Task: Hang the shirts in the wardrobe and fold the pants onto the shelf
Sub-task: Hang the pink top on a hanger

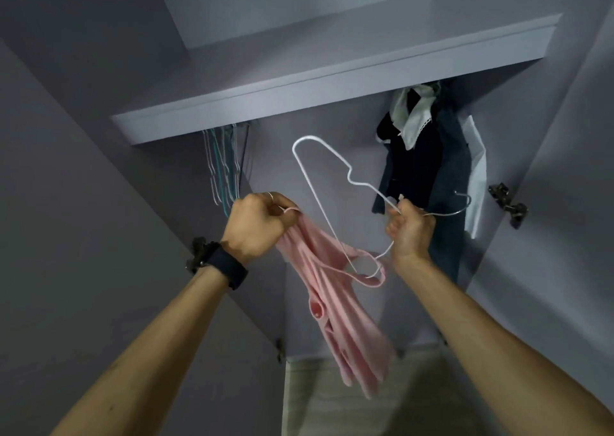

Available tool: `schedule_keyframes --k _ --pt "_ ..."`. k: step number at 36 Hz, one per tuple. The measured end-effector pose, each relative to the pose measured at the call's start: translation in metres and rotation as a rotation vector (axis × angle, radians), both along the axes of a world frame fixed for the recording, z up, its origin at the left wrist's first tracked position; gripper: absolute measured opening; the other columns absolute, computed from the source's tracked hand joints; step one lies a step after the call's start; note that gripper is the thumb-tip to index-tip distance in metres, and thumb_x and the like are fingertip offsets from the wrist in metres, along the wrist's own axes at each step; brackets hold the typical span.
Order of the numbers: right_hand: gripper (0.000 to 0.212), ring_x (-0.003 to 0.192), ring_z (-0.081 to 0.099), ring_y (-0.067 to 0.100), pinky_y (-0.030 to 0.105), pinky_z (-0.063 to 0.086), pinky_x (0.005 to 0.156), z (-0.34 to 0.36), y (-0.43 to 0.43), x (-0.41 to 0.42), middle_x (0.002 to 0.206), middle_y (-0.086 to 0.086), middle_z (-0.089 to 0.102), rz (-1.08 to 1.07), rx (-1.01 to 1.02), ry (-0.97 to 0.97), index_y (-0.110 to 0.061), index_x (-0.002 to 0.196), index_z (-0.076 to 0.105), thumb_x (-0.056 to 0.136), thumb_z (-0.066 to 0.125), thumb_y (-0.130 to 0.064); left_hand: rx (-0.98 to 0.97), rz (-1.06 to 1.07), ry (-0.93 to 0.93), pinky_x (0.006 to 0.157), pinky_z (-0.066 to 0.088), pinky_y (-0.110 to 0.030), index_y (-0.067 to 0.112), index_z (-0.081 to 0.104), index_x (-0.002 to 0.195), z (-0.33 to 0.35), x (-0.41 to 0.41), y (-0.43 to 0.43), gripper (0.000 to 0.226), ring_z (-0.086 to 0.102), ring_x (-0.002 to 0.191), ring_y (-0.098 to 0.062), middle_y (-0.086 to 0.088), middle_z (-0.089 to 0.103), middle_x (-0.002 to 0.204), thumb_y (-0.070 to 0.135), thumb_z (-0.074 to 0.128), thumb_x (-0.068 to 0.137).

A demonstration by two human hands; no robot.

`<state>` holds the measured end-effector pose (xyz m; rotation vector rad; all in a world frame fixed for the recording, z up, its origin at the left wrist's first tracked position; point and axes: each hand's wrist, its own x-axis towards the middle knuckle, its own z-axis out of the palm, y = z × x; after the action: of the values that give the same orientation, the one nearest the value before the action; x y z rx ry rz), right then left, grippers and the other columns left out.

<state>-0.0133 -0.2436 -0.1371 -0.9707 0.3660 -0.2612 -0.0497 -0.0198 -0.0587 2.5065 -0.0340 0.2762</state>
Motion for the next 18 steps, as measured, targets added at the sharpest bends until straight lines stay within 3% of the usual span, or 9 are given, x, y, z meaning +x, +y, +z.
schedule_keyframes --k 4,9,18 --pt "0.03 0.038 0.021 0.007 0.022 0.017 0.042 0.004 0.001 0.017 0.043 -0.007 0.027 0.0 0.15 0.021 -0.012 0.059 0.043 0.087 0.044 -0.002 0.001 0.016 -0.015 0.064 0.043 -0.001 0.032 0.077 0.085 0.006 -0.001 0.006 0.008 0.067 0.076 0.003 0.014 0.074 0.076 0.026 0.071 0.085" --pt "0.035 0.04 0.017 0.008 0.023 0.015 0.044 0.009 0.021 0.036 0.043 -0.009 0.025 0.056 0.211 -0.045 -0.018 0.058 0.035 0.088 0.038 0.001 -0.088 0.0 -0.038 0.072 0.051 -0.012 0.033 0.077 0.082 0.016 0.002 0.003 0.008 0.068 0.078 0.003 0.017 0.074 0.078 0.027 0.073 0.084" --pt "0.033 0.033 0.017 0.007 0.018 0.014 0.039 -0.026 0.082 0.05 0.04 -0.009 0.021 0.168 0.292 0.139 -0.015 0.063 0.035 0.094 0.038 -0.005 -0.043 0.043 -0.079 0.065 0.045 -0.004 0.034 0.076 0.081 0.042 0.002 0.014 0.009 0.067 0.075 0.002 0.015 0.074 0.074 0.028 0.071 0.085"
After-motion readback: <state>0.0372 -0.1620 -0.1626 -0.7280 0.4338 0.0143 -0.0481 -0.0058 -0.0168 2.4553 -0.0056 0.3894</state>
